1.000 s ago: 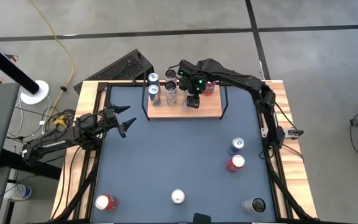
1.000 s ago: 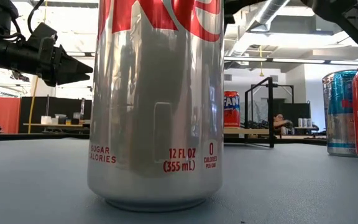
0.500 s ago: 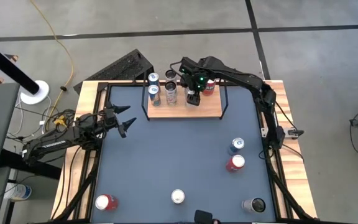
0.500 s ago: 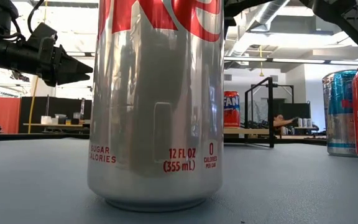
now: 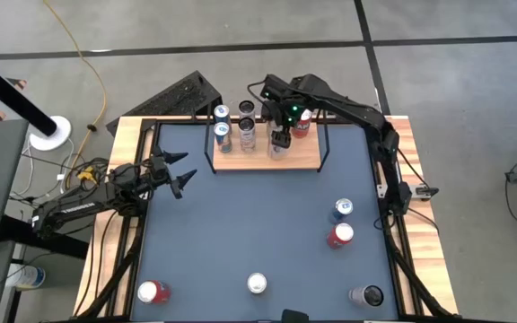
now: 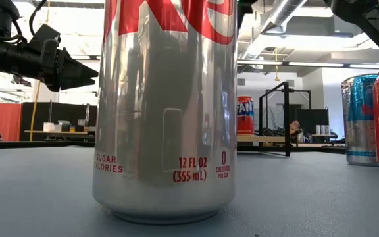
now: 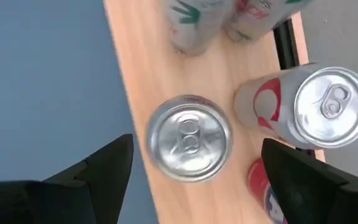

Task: Place canned beverage on shelf
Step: Put the top silver soda can onto the shelf aligned with the other silver soda can

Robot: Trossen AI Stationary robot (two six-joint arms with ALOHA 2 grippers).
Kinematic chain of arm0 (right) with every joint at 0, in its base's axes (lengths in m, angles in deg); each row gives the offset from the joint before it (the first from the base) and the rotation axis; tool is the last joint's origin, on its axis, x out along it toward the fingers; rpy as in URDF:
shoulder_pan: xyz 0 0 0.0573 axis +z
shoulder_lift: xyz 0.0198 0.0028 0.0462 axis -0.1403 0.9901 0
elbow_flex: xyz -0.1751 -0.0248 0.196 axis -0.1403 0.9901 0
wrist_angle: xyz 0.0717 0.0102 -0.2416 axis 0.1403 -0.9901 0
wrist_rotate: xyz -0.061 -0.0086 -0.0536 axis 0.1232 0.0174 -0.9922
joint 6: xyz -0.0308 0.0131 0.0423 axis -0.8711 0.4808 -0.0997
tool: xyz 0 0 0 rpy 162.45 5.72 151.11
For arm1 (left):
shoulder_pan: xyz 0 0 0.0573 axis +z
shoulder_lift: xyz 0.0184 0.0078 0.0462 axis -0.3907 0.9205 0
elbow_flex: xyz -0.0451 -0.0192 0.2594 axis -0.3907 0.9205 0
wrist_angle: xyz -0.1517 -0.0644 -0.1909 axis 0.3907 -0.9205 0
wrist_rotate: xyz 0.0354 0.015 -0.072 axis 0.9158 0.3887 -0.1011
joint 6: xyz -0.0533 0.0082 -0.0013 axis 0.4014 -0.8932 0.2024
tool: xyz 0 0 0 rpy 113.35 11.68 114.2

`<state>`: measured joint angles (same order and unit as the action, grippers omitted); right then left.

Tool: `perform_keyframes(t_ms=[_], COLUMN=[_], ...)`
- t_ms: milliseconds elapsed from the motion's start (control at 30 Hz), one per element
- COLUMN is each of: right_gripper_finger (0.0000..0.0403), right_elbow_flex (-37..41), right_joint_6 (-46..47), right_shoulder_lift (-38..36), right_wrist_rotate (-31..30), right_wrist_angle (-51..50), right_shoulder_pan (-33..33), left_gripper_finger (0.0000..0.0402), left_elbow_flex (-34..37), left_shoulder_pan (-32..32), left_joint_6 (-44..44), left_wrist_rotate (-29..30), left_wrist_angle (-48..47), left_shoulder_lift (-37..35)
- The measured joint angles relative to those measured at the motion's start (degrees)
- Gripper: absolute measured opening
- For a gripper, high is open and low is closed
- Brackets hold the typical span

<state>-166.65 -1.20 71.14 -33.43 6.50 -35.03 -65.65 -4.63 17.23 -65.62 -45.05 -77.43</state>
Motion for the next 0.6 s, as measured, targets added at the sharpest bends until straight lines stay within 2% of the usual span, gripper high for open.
perform_keyframes(t_ms=[133,267,433,600], right_gripper_finger=[0.0338,0.0337,0.0337,0.0337], right_elbow_flex=[-2.6,0.5,10.1,23.3], right_joint_6=[-0.9,0.1,-1.4,-2.9], right_shoulder_lift=[-0.5,-3.6,-10.0,-16.2], right_wrist_rotate=[0.9,1.9,-3.4,-3.2], right_wrist_angle=[-4.7,-5.1,7.2,19.7], right_shoulder_pan=[1.9,3.7,6.1,3.9], left_gripper_finger=[0.0327,0.0327,0.0327,0.0327], left_elbow_flex=[0.0,0.0,0.0,0.0], left_shoulder_pan=[0.0,0.0,0.0,0.0], left_joint_6=[0.0,0.0,0.0,0.0], left_wrist_rotate=[0.0,0.0,0.0,0.0], left_wrist_angle=[0.0,0.0,0.0,0.0], left_shoulder_lift=[0.0,0.0,0.0,0.0])
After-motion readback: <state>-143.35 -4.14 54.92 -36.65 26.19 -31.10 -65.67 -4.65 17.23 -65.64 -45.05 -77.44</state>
